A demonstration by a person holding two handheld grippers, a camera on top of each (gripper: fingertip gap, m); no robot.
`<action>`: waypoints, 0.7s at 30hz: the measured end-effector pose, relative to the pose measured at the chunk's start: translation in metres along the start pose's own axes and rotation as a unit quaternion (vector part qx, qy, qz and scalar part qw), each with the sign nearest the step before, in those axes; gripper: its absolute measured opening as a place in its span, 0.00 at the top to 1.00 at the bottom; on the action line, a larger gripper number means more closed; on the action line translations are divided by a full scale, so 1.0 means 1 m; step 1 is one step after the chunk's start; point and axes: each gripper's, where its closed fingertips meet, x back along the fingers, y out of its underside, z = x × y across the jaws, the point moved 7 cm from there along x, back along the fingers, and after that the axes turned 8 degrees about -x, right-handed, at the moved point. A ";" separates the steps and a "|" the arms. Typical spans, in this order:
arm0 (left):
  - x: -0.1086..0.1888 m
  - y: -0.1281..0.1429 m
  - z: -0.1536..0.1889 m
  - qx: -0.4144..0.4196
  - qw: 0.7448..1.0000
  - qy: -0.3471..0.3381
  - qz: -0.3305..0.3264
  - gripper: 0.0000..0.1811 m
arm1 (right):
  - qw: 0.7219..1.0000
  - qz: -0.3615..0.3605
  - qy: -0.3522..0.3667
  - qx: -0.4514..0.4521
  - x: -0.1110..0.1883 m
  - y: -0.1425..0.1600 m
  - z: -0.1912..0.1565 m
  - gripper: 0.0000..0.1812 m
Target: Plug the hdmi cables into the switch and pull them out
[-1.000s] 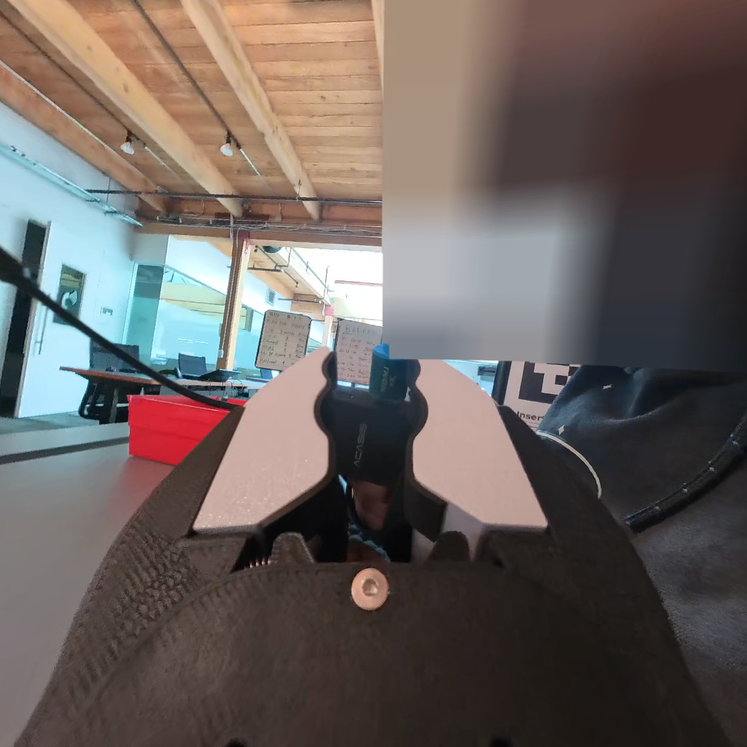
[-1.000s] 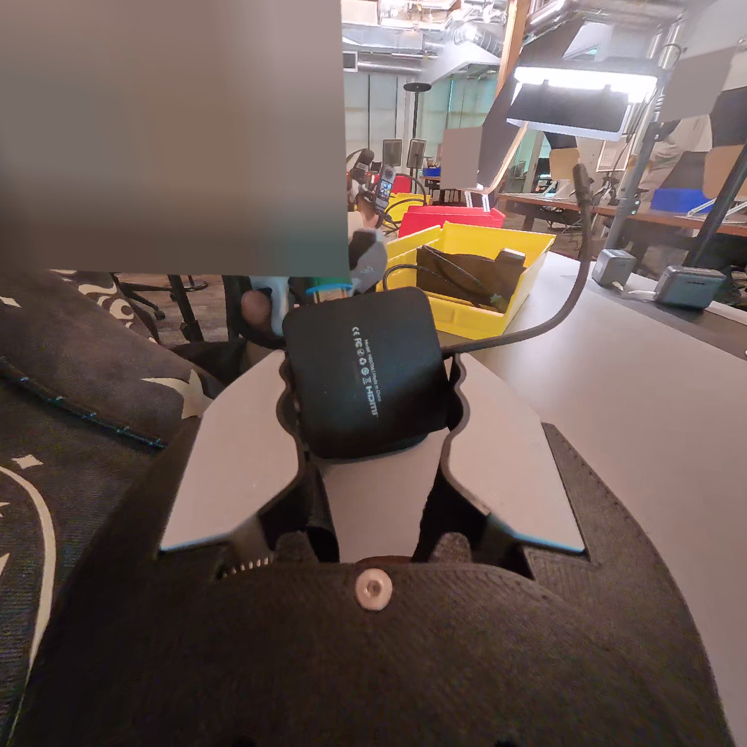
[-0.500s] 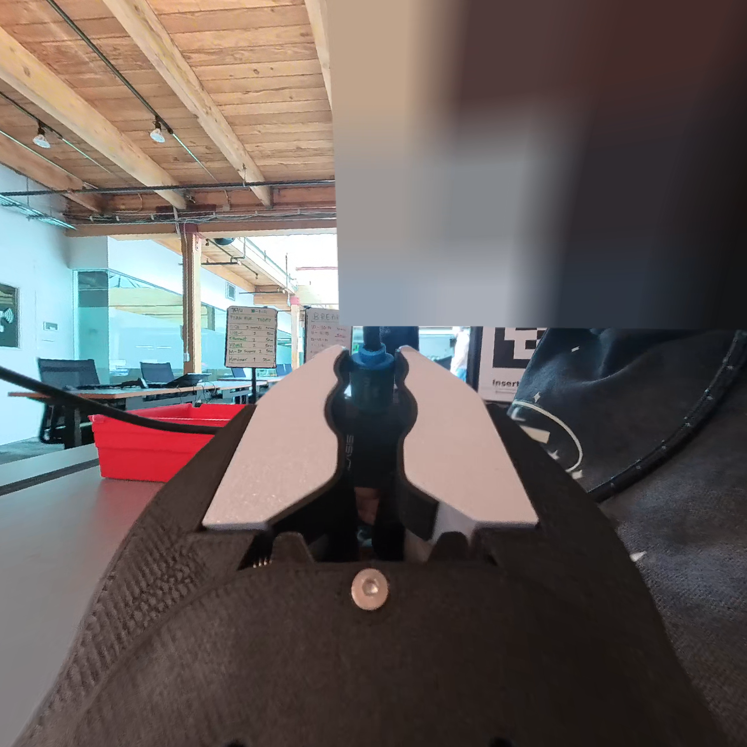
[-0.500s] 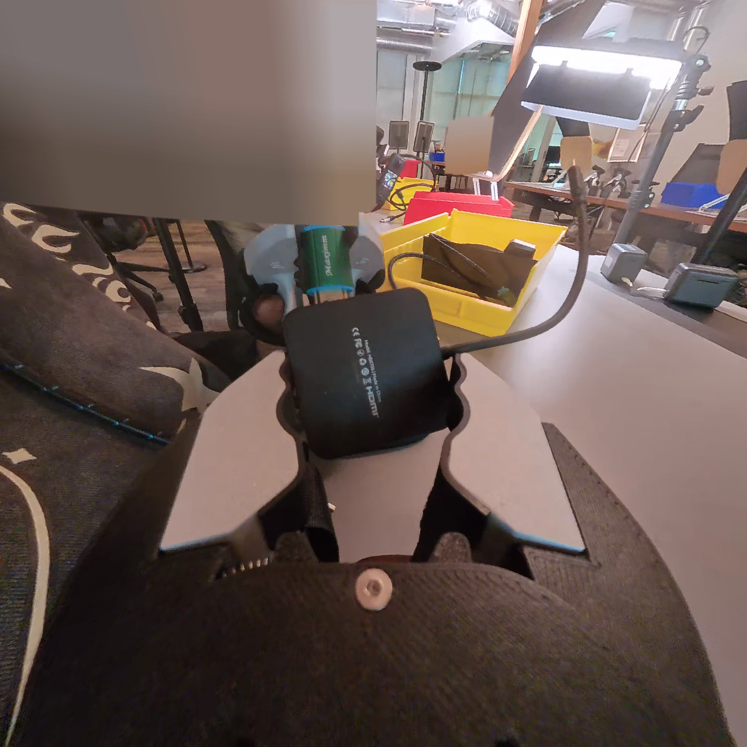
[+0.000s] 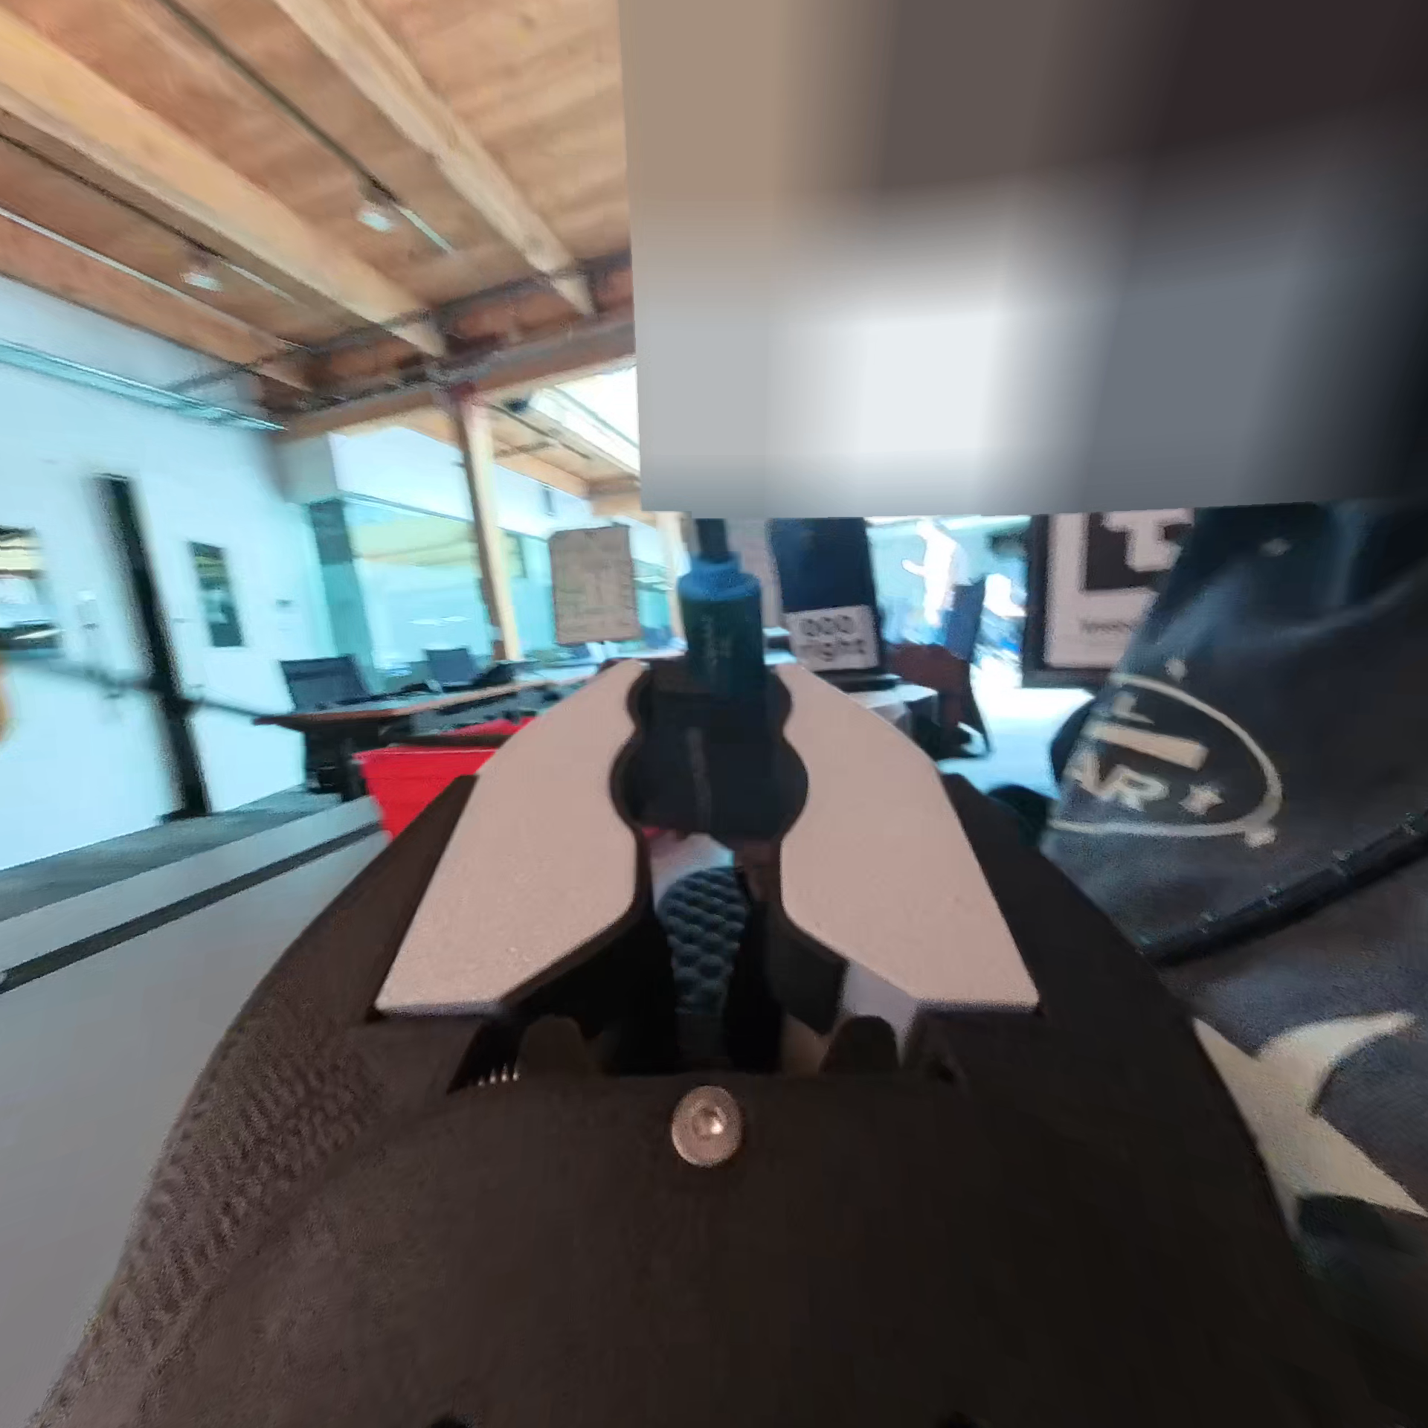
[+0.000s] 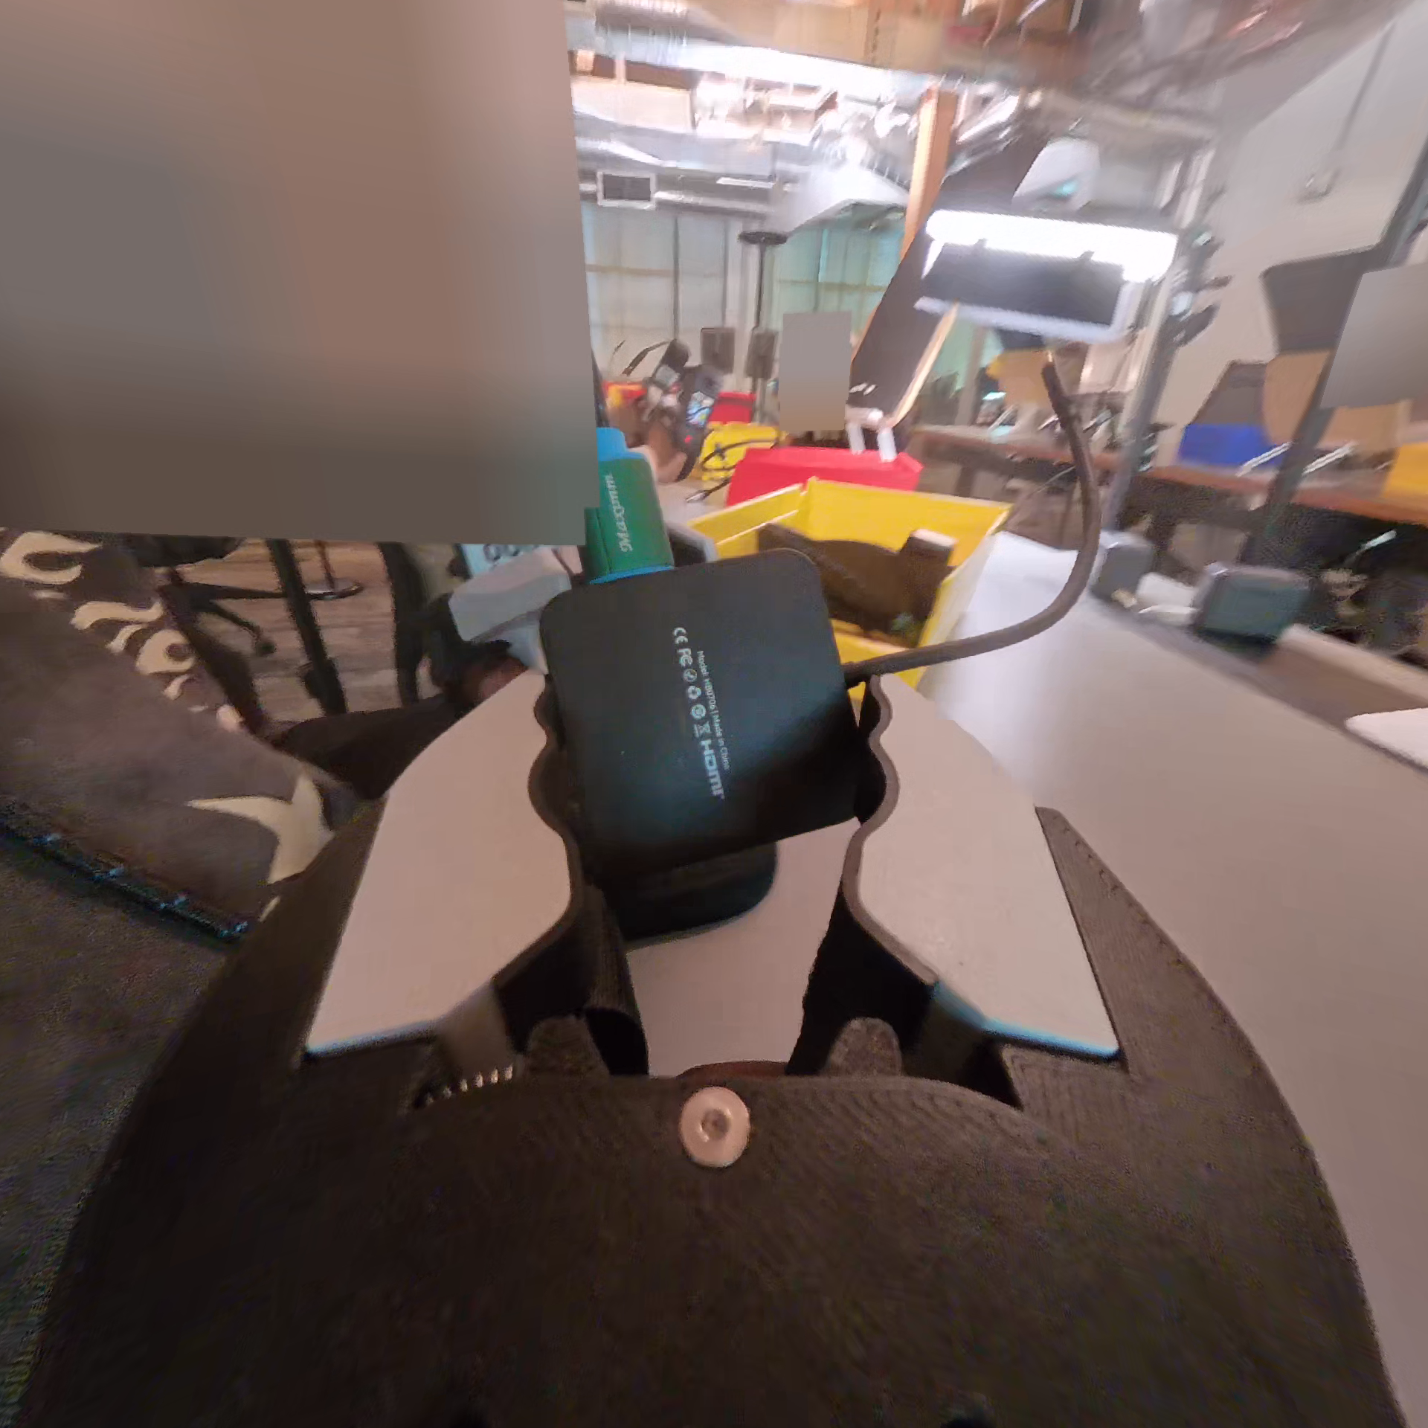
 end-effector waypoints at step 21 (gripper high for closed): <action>0.049 -0.003 -0.052 -0.065 0.959 -0.270 0.060 0.47 | 0.498 -0.023 0.743 0.446 0.244 -0.229 0.115 0.58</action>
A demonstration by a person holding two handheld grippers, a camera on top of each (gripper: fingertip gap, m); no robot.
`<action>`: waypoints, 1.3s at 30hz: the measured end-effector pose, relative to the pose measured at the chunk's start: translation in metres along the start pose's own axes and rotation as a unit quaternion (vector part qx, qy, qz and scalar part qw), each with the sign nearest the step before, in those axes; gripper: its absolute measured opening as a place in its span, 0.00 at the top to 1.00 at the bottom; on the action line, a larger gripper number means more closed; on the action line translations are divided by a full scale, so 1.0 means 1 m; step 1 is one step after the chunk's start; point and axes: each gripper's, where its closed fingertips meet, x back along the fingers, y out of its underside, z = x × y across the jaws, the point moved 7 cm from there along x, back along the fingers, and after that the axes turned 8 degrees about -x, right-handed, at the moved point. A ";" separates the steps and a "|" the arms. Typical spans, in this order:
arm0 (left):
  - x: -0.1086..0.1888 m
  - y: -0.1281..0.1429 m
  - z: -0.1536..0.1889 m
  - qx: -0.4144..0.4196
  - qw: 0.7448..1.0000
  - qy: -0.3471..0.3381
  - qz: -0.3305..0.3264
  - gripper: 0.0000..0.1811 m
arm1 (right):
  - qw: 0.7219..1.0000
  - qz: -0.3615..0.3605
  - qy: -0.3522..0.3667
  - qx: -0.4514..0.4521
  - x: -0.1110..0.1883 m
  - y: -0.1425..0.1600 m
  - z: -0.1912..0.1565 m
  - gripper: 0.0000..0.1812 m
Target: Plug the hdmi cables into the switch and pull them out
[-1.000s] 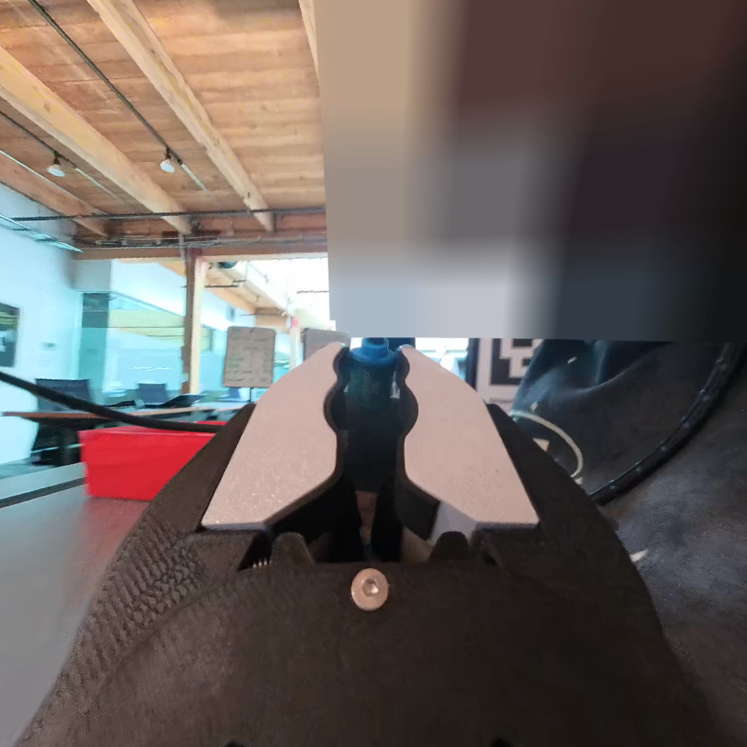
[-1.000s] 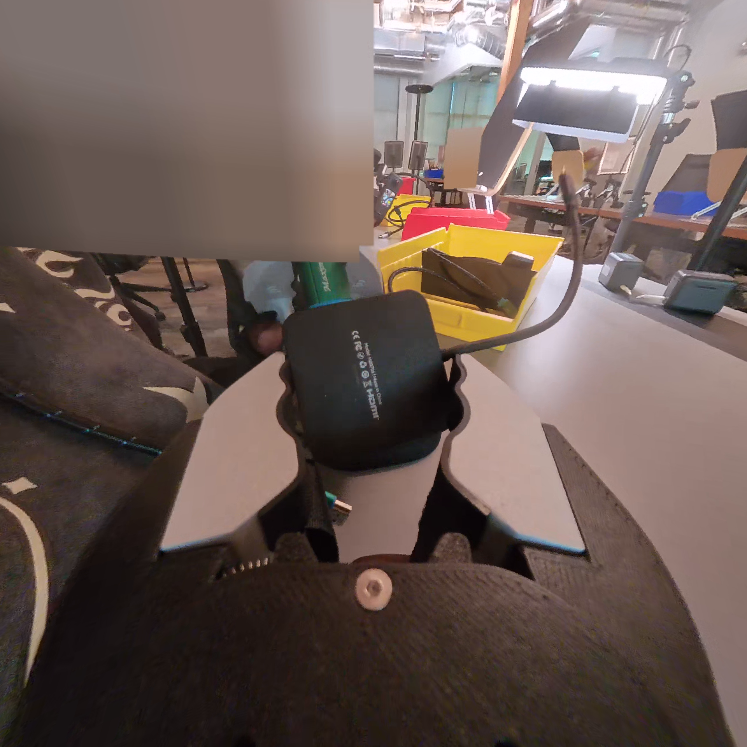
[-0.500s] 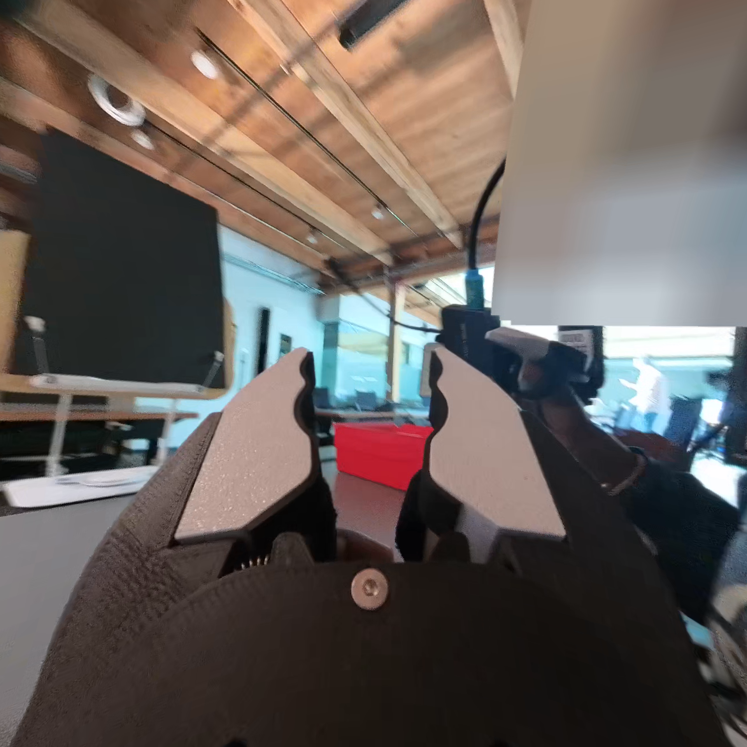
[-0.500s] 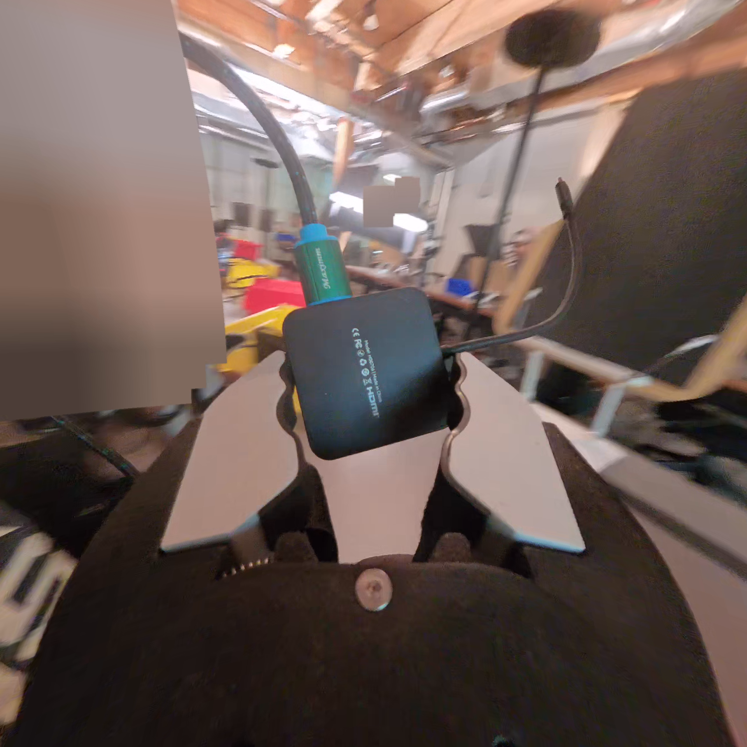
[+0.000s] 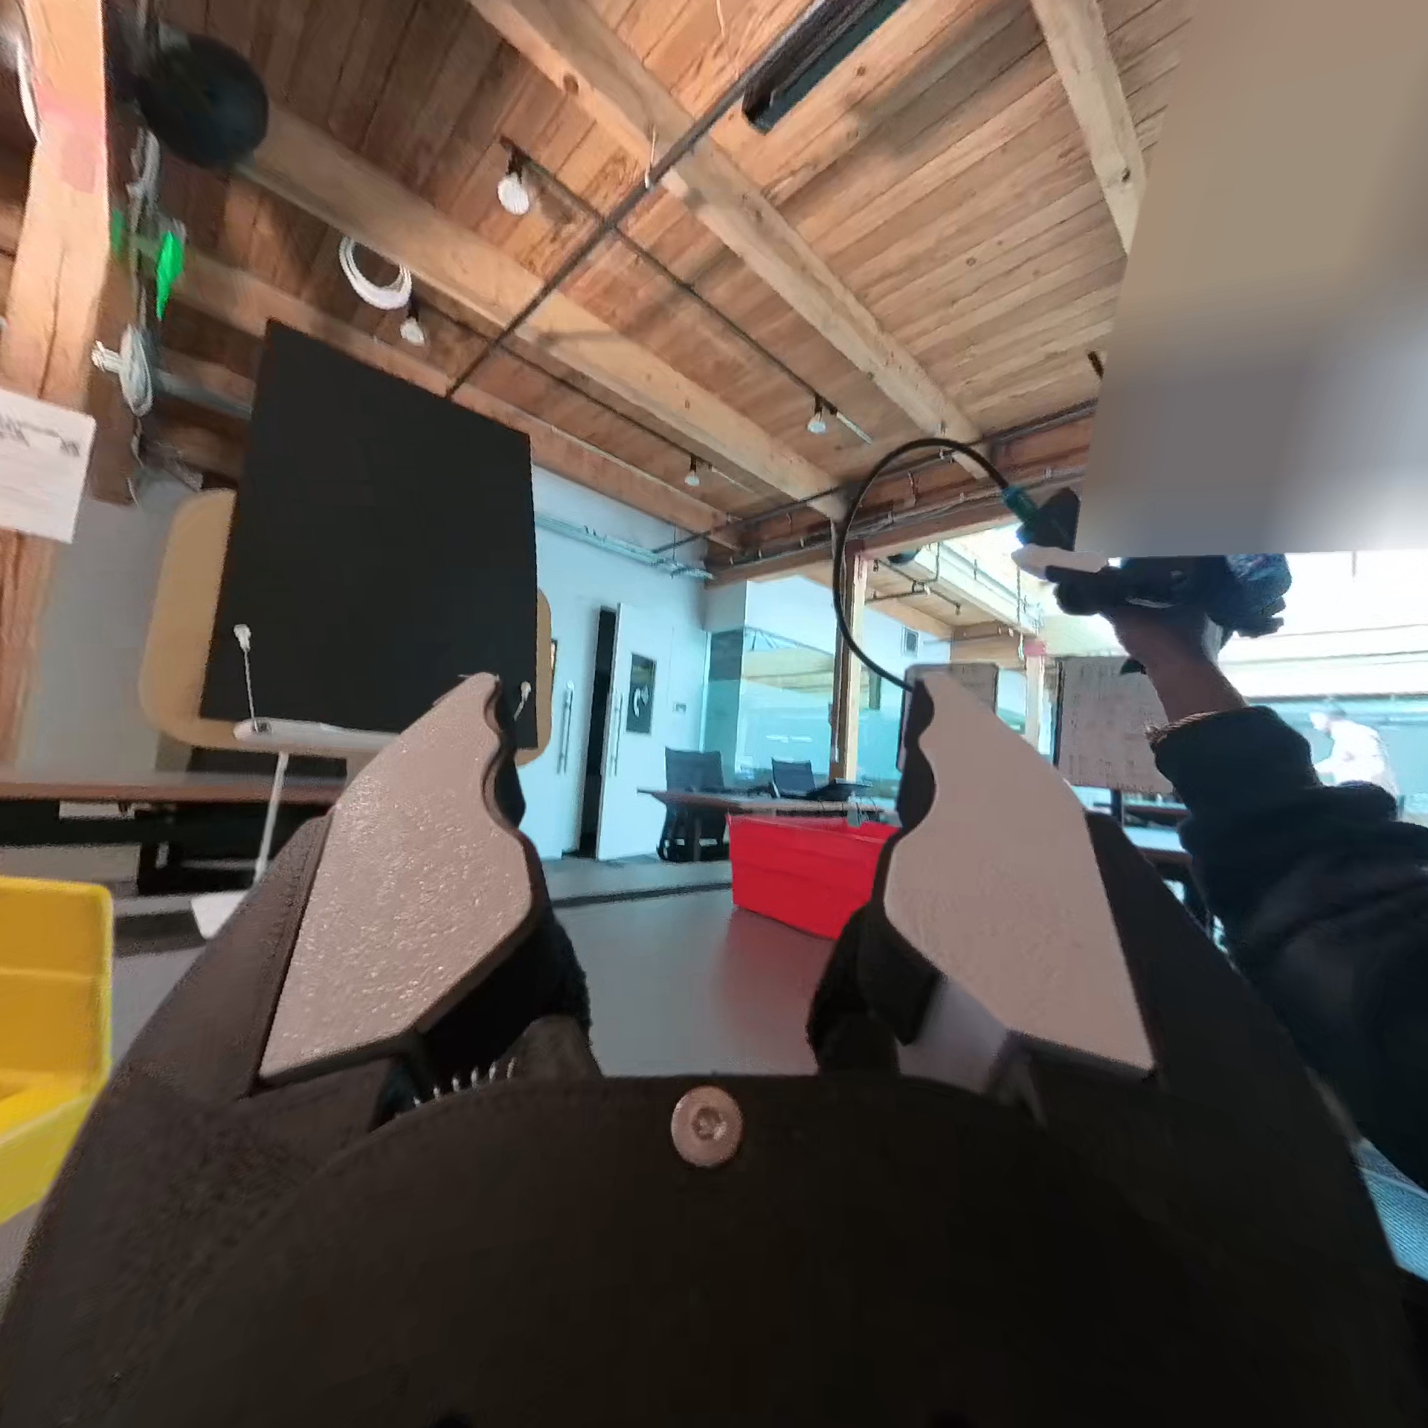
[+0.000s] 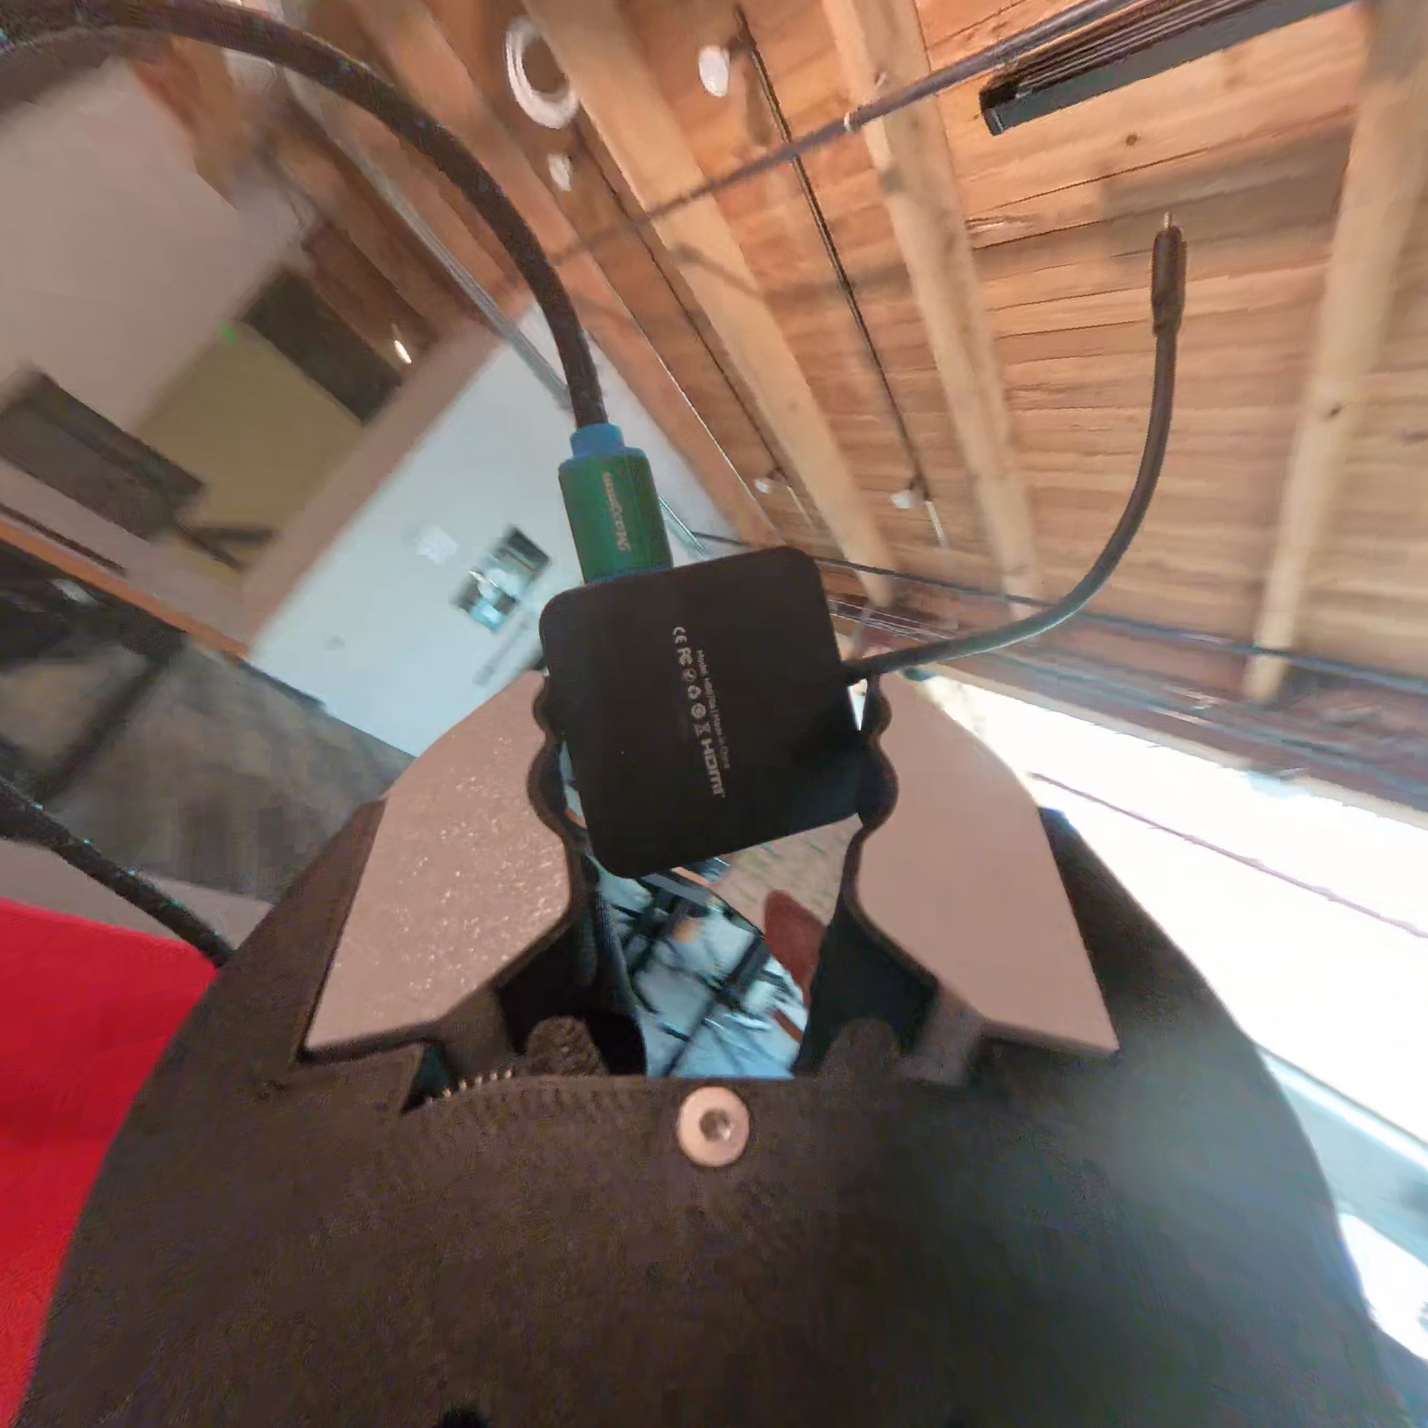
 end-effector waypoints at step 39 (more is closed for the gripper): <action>-0.004 0.008 0.008 0.004 0.999 0.041 -0.031 0.45 | 0.861 0.022 -0.142 -0.487 -0.011 0.113 -0.084 0.19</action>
